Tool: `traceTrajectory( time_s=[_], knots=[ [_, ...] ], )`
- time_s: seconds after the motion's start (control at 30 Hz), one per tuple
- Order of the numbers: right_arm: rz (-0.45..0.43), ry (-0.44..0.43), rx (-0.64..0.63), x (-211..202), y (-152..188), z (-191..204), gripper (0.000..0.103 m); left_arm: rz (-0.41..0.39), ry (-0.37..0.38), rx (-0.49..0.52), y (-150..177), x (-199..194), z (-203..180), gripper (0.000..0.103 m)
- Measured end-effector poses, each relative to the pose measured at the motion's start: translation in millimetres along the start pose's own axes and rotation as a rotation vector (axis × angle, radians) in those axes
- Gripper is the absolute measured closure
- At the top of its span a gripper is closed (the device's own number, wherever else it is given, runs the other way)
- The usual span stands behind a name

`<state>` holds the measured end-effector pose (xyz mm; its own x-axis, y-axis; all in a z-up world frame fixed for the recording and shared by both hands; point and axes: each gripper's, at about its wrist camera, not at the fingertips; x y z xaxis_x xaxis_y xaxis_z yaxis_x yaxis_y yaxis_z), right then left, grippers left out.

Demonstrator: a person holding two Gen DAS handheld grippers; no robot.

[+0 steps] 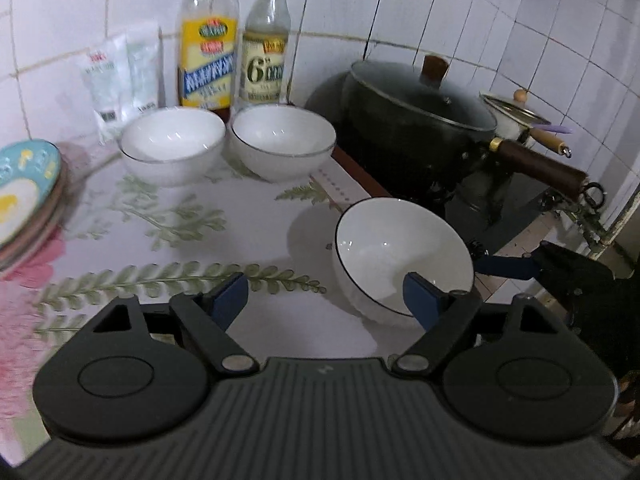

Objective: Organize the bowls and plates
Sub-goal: 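Close the left gripper on the rim of the large white bowl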

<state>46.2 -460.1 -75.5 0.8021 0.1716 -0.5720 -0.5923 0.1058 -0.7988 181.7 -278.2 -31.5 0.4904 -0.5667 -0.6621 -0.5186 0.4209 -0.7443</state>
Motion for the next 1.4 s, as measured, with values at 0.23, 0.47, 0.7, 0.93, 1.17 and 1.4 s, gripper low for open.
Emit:
traceTrajectory(
  time_s=[0.23,0.47,0.7,0.93,1.17,1.4],
  knots=[
    [0.024,-0.002,0.007,27.8,1.4,-4.5,0.007,0.025,0.016,-0.014,-9.6,39.2,1.7,0.044],
    [0.007,-0.016,0.000,37.9,2.5,-5.4,0.003,0.081,0.077,-0.043,-8.1,58.4,5.3,0.073],
    [0.007,0.004,0.034,43.1,-1.6,1.0,0.001,0.104,0.068,-0.051,-5.3,65.4,-1.6,0.080],
    [-0.005,-0.018,-0.001,40.9,-8.1,18.9,0.001,0.092,0.030,-0.034,-1.3,43.4,5.7,0.080],
    [-0.029,-0.062,-0.074,36.1,-20.3,52.1,0.001,0.040,-0.034,-0.004,0.0,-8.0,17.6,0.080],
    [-0.070,-0.112,-0.146,38.0,-38.5,85.4,0.001,-0.005,-0.103,-0.006,1.7,-49.5,41.5,0.080]
  ],
)
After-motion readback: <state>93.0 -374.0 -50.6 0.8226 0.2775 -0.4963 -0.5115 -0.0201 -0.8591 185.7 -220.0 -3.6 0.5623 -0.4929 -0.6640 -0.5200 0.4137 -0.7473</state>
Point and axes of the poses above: each gripper's, at about its wrist camera, not at the fingertips, and x roughly the way its jaws point, z to its left, y to its underside, and after that the axes turned 9 degrees about x, right-handed
